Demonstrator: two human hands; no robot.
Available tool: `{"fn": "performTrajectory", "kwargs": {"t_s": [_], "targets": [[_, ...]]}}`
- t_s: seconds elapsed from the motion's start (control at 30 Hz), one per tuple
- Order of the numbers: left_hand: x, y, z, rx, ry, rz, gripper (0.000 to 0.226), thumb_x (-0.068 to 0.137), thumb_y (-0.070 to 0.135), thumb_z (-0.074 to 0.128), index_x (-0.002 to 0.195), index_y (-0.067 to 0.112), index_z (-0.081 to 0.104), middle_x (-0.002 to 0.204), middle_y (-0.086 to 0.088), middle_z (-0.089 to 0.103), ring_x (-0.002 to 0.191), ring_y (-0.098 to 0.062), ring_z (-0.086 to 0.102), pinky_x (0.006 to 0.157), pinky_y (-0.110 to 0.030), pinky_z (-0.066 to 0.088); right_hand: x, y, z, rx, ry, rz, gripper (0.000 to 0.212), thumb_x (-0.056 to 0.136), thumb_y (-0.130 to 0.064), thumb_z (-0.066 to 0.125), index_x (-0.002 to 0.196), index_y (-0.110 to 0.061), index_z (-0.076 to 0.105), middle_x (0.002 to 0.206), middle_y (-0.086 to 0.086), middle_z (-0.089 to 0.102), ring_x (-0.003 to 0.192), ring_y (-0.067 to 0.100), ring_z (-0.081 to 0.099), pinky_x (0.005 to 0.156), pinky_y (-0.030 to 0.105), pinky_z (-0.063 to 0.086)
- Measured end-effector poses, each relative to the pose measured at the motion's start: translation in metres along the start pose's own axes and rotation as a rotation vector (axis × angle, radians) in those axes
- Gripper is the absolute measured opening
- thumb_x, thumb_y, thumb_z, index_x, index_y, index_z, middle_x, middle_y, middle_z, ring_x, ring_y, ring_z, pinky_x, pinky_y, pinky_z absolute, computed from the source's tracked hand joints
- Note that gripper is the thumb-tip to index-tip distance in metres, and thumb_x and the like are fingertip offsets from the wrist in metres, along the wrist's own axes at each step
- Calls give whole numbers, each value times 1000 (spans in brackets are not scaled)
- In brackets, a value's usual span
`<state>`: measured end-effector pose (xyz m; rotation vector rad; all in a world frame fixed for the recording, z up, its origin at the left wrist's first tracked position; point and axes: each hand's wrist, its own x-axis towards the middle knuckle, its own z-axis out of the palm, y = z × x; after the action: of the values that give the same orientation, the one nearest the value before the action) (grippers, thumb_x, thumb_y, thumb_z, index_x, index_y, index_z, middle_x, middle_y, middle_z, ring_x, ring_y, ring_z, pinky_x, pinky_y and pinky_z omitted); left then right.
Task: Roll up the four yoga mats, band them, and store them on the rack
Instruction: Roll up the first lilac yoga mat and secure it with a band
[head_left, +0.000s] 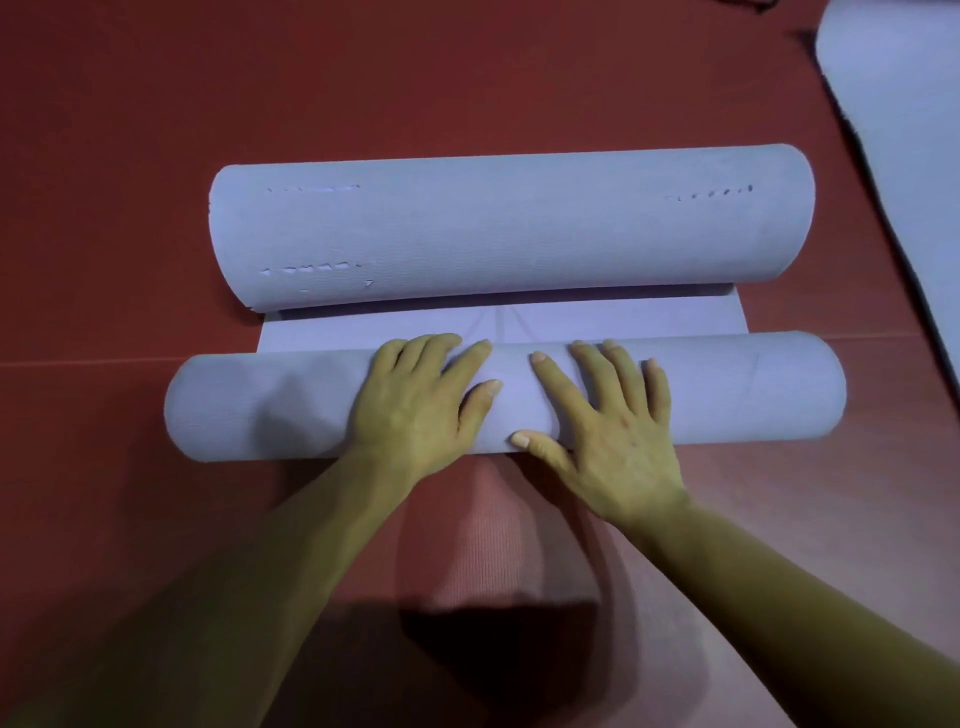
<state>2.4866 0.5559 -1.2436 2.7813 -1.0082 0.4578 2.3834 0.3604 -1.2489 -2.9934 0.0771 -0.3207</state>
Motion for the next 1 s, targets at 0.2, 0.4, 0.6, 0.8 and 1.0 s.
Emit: {"fn": "performTrajectory", "kwargs": {"t_s": [0.2,0.4,0.6,0.8,1.0], "targets": [[-5,9,7,-33,90,-24,42,103,41,48,129,15,68,129,-13,64,118,-37,60,102,-49,45,22,8,2,-43,5,-32,75,93,-76,39,147,-26,54,146,10,54,137,38,46,112,59,28],[26,-3,10,4,59,-23,41,100,41,48,123,16,72,117,-11,69,103,-35,66,92,-46,50,37,4,2,16,41,70,79,88,-79,43,142,-23,58,147,14,51,139,39,43,112,60,24],[32,-10,18,-28,45,-41,44,99,43,46,123,16,69,114,-9,67,98,-33,63,89,-46,47,43,5,5,-35,36,63,82,86,-80,47,138,-19,63,140,17,56,134,42,49,111,61,29],[48,-13,12,-37,9,-44,48,97,43,46,131,17,66,129,-10,64,118,-33,60,106,-49,37,64,-1,-15,-56,-193,85,83,89,-78,38,142,-17,59,142,19,54,135,42,48,111,62,31],[65,-19,16,-64,73,-91,52,93,45,49,136,19,63,143,-17,54,131,-31,40,110,-53,32,78,9,-11,-29,-149,74,86,86,-79,41,142,-16,59,144,21,54,137,42,48,112,60,33]]}}
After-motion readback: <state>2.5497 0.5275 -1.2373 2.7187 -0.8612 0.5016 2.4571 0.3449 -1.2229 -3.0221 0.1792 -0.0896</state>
